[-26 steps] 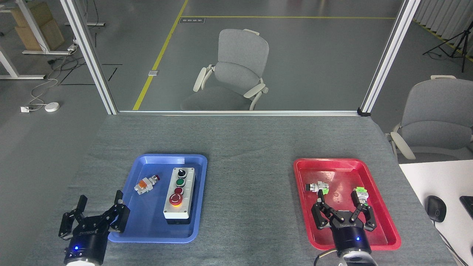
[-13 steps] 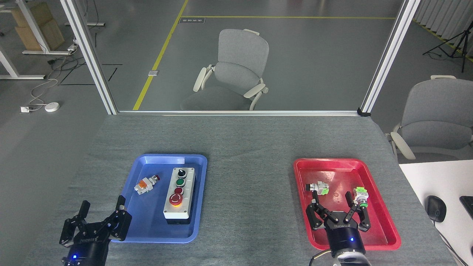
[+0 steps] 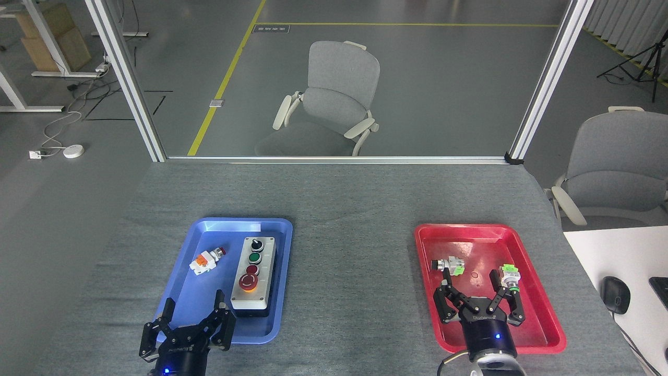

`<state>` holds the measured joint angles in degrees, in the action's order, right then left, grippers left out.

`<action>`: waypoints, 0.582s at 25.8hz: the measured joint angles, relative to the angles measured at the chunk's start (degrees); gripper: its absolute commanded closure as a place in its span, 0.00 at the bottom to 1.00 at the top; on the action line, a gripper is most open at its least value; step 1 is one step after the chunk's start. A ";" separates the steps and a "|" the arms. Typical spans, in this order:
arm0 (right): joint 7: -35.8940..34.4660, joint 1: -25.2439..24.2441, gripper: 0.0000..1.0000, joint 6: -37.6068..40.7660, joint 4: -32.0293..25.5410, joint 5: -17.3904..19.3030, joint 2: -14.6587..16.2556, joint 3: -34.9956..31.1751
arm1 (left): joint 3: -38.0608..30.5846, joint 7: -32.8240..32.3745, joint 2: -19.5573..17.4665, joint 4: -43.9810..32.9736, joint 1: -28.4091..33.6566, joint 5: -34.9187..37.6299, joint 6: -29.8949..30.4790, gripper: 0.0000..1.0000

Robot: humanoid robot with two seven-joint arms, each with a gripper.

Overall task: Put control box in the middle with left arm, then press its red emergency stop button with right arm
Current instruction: 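Move the left gripper toward the grey control box on the blue tray, then close the left gripper around the near end of the control box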

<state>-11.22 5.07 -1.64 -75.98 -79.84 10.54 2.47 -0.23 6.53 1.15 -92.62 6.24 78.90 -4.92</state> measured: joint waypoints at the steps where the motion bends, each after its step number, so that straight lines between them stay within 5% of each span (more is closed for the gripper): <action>1: 0.02 0.21 0.04 -0.01 -0.02 -0.04 -0.01 0.00 | 1.48 -0.03 0.10 -0.04 0.00 0.83 -1.81 0.01; 15: 0.39 0.73 0.04 0.52 -0.14 -0.22 -0.19 0.00 | 8.04 -0.68 4.37 7.94 -4.60 6.81 -11.97 0.01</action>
<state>-10.82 5.80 -1.13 -76.12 -80.06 10.35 2.46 7.81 5.85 5.52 -84.68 1.64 85.71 -16.89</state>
